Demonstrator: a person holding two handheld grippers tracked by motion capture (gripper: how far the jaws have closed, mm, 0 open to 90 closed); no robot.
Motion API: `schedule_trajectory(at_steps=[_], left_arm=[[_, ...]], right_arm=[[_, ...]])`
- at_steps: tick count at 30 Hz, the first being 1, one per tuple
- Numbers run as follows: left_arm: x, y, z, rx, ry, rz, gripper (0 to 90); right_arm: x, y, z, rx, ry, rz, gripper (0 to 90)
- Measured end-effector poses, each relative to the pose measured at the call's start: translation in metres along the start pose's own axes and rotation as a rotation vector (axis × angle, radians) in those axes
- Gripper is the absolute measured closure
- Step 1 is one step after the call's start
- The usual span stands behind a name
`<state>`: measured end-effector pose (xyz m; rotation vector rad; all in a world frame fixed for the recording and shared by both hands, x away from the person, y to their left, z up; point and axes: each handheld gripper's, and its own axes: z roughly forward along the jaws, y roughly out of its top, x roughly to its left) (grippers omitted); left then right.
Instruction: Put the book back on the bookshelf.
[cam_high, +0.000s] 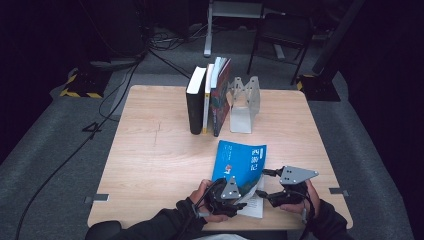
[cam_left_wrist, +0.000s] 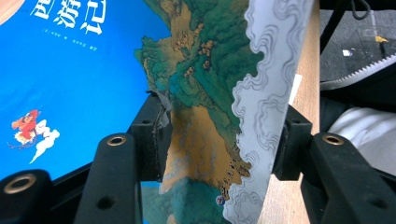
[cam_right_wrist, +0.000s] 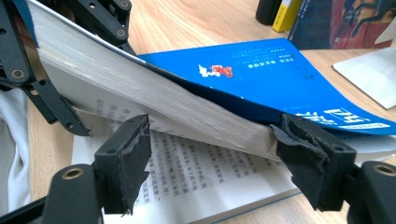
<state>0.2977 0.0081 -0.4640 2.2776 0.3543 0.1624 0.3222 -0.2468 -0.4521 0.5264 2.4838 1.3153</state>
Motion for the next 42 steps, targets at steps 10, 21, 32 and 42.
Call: schedule_trajectory(at_steps=[10, 21, 32, 42], left_arm=[[0.003, -0.001, 0.001, 0.008, -0.005, -0.003, 44.8], [0.008, 0.000, -0.023, -0.002, -0.004, 0.089, 72.2], [0.028, -0.019, -0.046, 0.000, -0.003, 0.118, 80.2], [0.044, -0.032, -0.060, -0.013, -0.015, 0.108, 80.0]], right_arm=[[0.002, 0.007, 0.002, -0.001, -0.024, -0.026, 26.6], [-0.001, 0.006, 0.001, -0.017, -0.031, -0.020, 30.1], [0.004, 0.014, 0.014, 0.011, 0.000, -0.079, 30.3], [-0.007, 0.014, 0.038, 0.068, 0.037, -0.109, 33.0]])
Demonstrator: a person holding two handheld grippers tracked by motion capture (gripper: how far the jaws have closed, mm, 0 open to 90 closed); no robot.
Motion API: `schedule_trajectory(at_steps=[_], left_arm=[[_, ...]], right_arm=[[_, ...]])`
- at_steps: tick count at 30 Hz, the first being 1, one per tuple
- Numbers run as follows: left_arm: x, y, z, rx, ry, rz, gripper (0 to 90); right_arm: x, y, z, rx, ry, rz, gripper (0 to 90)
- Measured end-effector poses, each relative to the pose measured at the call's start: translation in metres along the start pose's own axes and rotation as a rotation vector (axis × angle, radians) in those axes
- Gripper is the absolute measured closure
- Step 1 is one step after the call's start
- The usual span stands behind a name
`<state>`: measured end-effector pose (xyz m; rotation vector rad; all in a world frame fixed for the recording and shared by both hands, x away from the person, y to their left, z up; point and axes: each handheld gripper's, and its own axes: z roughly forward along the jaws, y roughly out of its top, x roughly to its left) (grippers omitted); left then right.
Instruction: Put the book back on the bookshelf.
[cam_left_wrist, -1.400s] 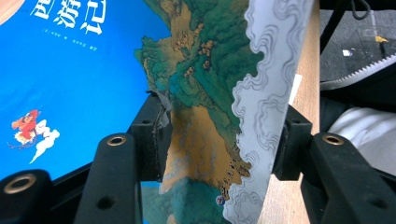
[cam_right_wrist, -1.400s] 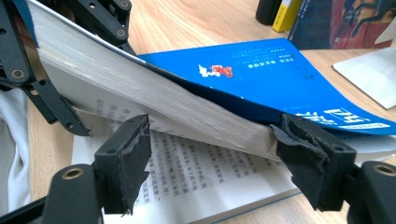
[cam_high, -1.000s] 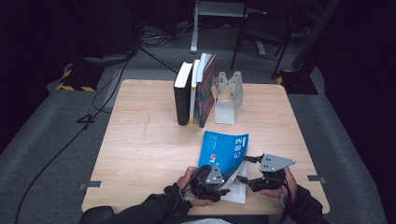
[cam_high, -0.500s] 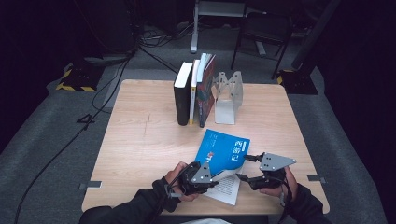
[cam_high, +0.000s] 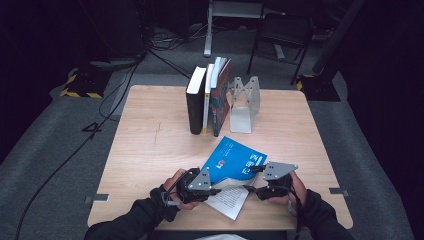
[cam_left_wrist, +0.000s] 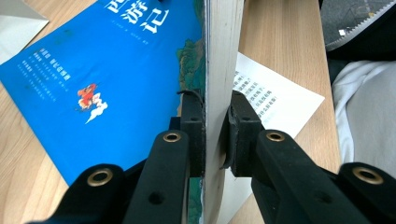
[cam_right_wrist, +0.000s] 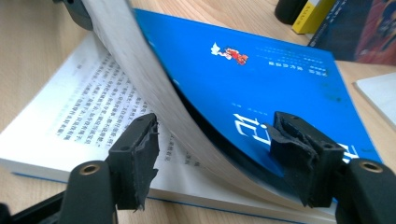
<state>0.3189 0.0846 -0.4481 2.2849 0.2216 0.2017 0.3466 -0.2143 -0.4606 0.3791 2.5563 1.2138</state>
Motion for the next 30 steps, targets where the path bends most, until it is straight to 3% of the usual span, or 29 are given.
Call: schedule_trajectory(at_steps=[3, 8, 9, 11, 13, 15, 16, 17, 21, 24, 25, 30], left_arm=[[0.004, -0.004, -0.005, 0.005, 0.003, 0.000, 79.8], [0.009, -0.009, -0.011, 0.007, 0.005, 0.001, 79.2], [0.011, -0.010, -0.013, 0.006, 0.005, -0.008, 79.2], [0.013, -0.012, -0.015, 0.004, 0.011, -0.010, 77.6], [0.009, -0.014, -0.014, 0.037, 0.032, 0.006, 70.8], [0.003, -0.017, -0.009, 0.106, 0.089, 0.043, 59.1], [0.003, -0.017, -0.009, 0.106, 0.089, 0.043, 57.5], [0.001, -0.022, -0.005, 0.131, 0.140, 0.057, 56.0], [0.012, -0.028, -0.006, 0.100, 0.148, -0.009, 57.1], [0.016, -0.028, -0.005, 0.091, 0.166, -0.002, 64.0], [0.020, -0.026, -0.004, 0.093, 0.181, 0.024, 66.4], [0.034, -0.021, 0.002, 0.094, 0.192, 0.033, 67.2]], right_arm=[[-0.002, -0.002, 0.006, 0.032, -0.043, -0.048, 34.9], [-0.003, 0.000, 0.014, 0.039, -0.070, -0.061, 39.4], [-0.002, 0.002, 0.016, 0.032, -0.075, -0.084, 48.0], [0.001, 0.005, 0.017, 0.015, -0.068, -0.115, 57.1], [0.006, 0.008, 0.018, 0.026, -0.084, -0.155, 61.2], [0.008, 0.009, 0.019, 0.029, -0.092, -0.163, 62.6], [0.009, 0.009, 0.018, 0.030, -0.098, -0.163, 63.1], [0.010, 0.010, 0.018, 0.031, -0.103, -0.167, 63.7], [0.013, 0.010, 0.013, 0.026, -0.109, -0.161, 66.4], [0.016, 0.010, 0.009, 0.024, -0.114, -0.162, 68.3], [0.019, 0.009, 0.006, 0.023, -0.118, -0.153, 70.3], [0.023, 0.009, 0.000, 0.020, -0.127, -0.149, 73.9]])
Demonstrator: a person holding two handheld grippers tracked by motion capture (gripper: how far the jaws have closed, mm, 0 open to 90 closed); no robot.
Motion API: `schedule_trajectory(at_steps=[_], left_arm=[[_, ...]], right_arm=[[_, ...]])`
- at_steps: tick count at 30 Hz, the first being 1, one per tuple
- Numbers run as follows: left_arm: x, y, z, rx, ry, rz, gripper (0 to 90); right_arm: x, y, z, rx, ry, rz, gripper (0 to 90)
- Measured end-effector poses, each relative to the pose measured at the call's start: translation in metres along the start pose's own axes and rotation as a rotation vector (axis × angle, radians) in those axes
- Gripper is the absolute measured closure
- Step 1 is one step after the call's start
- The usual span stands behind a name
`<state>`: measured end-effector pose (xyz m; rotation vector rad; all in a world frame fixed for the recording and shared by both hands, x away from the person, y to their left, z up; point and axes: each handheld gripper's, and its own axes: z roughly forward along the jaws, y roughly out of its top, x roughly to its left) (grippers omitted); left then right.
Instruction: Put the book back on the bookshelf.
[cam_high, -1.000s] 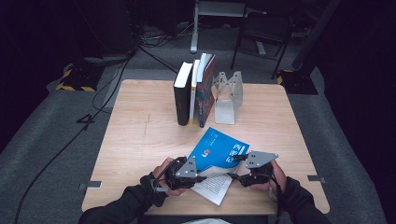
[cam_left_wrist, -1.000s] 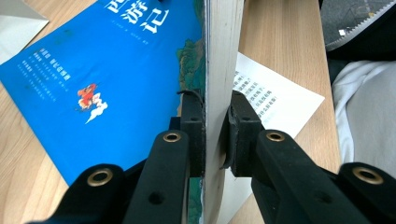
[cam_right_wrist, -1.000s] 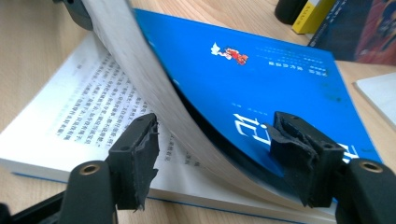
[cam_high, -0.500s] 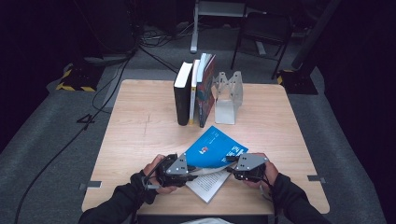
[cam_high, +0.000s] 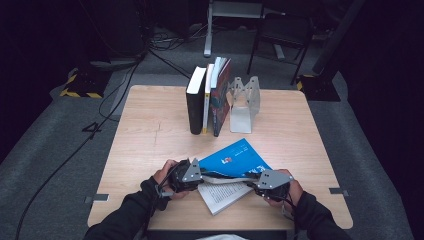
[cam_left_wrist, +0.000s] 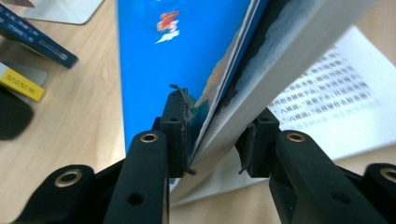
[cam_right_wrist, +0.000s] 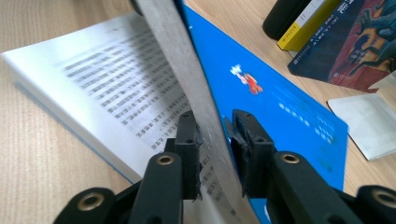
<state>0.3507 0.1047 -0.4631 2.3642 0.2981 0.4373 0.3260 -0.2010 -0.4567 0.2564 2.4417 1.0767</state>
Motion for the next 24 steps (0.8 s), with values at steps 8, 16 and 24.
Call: schedule_trajectory(at_steps=[8, 16, 24], left_arm=[[0.014, 0.011, 0.014, 0.009, 0.013, -0.019, 59.3], [-0.015, 0.032, 0.001, -0.075, -0.002, 0.057, 60.0], [-0.011, 0.026, 0.003, -0.073, -0.058, 0.052, 74.6]], right_arm=[[-0.004, 0.003, 0.000, -0.005, -0.024, 0.012, 76.3], [-0.006, 0.004, 0.000, -0.007, -0.013, 0.018, 74.5], [-0.012, -0.001, 0.002, -0.032, 0.015, 0.067, 61.5]])
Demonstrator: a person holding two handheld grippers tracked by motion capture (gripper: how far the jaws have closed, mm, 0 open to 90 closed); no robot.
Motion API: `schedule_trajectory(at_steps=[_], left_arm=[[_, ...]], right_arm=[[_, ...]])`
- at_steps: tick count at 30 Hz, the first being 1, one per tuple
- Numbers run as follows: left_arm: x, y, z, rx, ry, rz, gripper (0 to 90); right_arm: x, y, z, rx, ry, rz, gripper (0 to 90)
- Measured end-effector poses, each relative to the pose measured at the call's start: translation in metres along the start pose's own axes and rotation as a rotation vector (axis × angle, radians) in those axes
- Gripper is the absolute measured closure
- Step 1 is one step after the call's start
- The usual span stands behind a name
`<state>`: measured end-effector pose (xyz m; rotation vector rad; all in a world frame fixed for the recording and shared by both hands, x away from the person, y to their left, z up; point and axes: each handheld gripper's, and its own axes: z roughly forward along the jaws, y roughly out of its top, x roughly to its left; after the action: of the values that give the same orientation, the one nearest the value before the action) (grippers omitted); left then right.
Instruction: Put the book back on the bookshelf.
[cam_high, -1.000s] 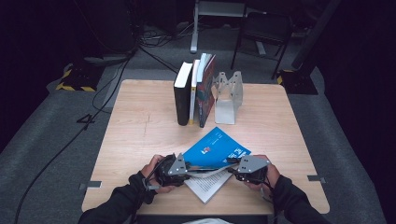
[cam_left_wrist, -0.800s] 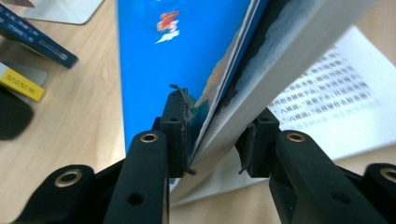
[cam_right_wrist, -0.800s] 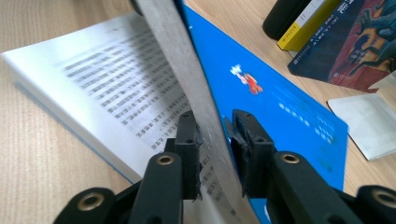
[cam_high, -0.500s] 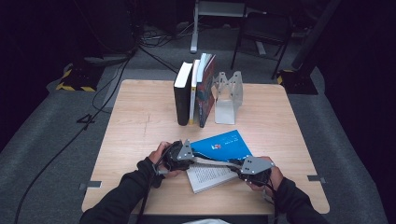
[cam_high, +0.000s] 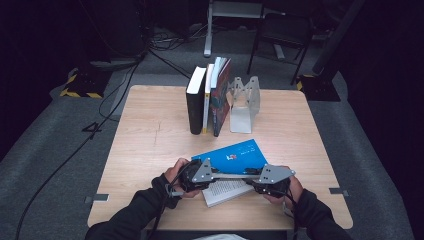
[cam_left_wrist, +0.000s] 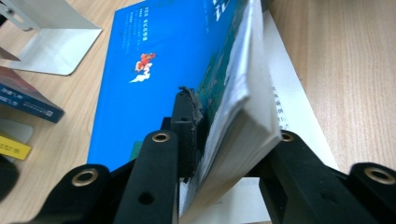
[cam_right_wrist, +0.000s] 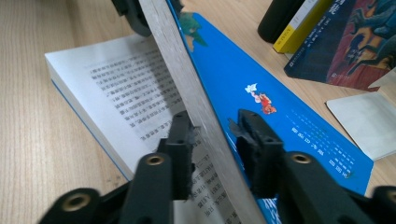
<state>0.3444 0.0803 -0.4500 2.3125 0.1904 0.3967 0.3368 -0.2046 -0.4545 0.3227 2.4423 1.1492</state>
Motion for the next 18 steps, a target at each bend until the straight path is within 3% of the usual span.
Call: schedule_trajectory(at_steps=[3, 6, 8, 10, 12, 15, 18], left_arm=[[0.002, -0.003, -0.002, -0.008, -0.010, -0.005, 75.7], [0.006, -0.008, -0.006, -0.010, -0.023, 0.000, 75.6], [0.011, -0.013, -0.010, -0.016, -0.041, -0.016, 75.1], [0.014, -0.016, -0.013, -0.024, -0.048, -0.033, 74.2], [0.016, -0.018, -0.016, -0.018, -0.051, -0.056, 72.5], [0.015, -0.019, -0.022, -0.013, -0.034, -0.087, 65.8], [0.009, -0.015, -0.029, -0.012, -0.046, -0.067, 58.1]], right_arm=[[-0.008, -0.010, -0.001, 0.027, -0.028, 0.028, 50.5], [-0.017, -0.025, -0.005, 0.048, -0.049, 0.054, 49.8], [-0.021, -0.031, -0.008, 0.042, -0.063, 0.066, 55.3], [-0.021, -0.032, -0.011, 0.020, -0.049, 0.041, 60.2], [-0.015, -0.027, -0.011, 0.028, -0.054, -0.018, 65.0], [-0.010, -0.023, -0.010, 0.031, -0.046, -0.045, 69.8], [-0.007, -0.018, -0.010, 0.031, -0.053, -0.055, 70.7]])
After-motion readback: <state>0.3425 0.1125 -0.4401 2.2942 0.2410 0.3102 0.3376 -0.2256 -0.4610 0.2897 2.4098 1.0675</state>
